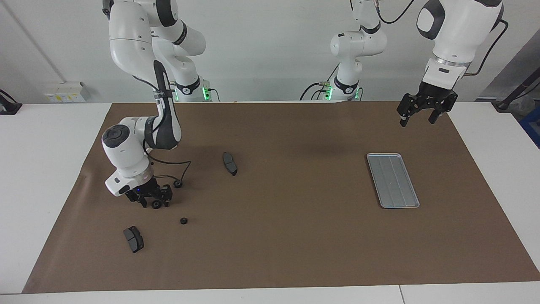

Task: Pick bearing gear from pile to tray
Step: 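Reach the right gripper down and grasp a small black bearing gear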

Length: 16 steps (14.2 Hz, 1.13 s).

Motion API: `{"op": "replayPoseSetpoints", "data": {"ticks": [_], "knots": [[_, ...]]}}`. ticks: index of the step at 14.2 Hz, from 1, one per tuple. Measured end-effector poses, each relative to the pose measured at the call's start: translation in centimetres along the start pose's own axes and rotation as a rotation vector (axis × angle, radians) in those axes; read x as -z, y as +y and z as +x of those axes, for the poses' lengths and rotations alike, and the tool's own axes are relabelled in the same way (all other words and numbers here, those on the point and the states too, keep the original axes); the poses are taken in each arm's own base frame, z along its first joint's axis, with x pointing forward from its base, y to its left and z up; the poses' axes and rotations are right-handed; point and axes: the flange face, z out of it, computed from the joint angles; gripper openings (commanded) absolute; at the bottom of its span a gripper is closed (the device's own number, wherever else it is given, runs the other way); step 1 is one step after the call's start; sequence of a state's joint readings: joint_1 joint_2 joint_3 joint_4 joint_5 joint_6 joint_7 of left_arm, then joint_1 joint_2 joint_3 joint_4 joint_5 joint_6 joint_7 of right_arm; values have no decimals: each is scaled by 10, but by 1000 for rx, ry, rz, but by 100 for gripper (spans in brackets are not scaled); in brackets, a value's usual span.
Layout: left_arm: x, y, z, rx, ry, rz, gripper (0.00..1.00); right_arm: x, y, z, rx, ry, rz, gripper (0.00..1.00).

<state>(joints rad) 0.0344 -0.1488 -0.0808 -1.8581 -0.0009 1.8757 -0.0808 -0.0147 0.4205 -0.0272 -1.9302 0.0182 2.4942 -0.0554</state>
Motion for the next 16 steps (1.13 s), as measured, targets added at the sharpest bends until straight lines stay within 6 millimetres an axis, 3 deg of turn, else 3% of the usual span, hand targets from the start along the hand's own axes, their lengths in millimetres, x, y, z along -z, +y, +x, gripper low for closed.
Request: {"op": "replayPoseSetpoints", "data": {"ticks": [7,10,11,12,13,14,16], "knots": [[0,0,0,0,0,0,100,1,1,0,-1,2,0,63],[0,0,0,0,0,0,100,2,1,1,-1,2,-1,50],[0,0,0,0,0,0,100,3,1,1,-1,4,-1,41],[0,0,0,0,0,0,100,4,1,1,-1,5,-1,28],[0,0,0,0,0,0,100,4,1,1,-1,5,-1,8],[0,0,0,0,0,0,100,4,2,2,-2,7,-1,0],[0,0,0,0,0,0,100,5,1,2,-1,7,-1,0]]}}
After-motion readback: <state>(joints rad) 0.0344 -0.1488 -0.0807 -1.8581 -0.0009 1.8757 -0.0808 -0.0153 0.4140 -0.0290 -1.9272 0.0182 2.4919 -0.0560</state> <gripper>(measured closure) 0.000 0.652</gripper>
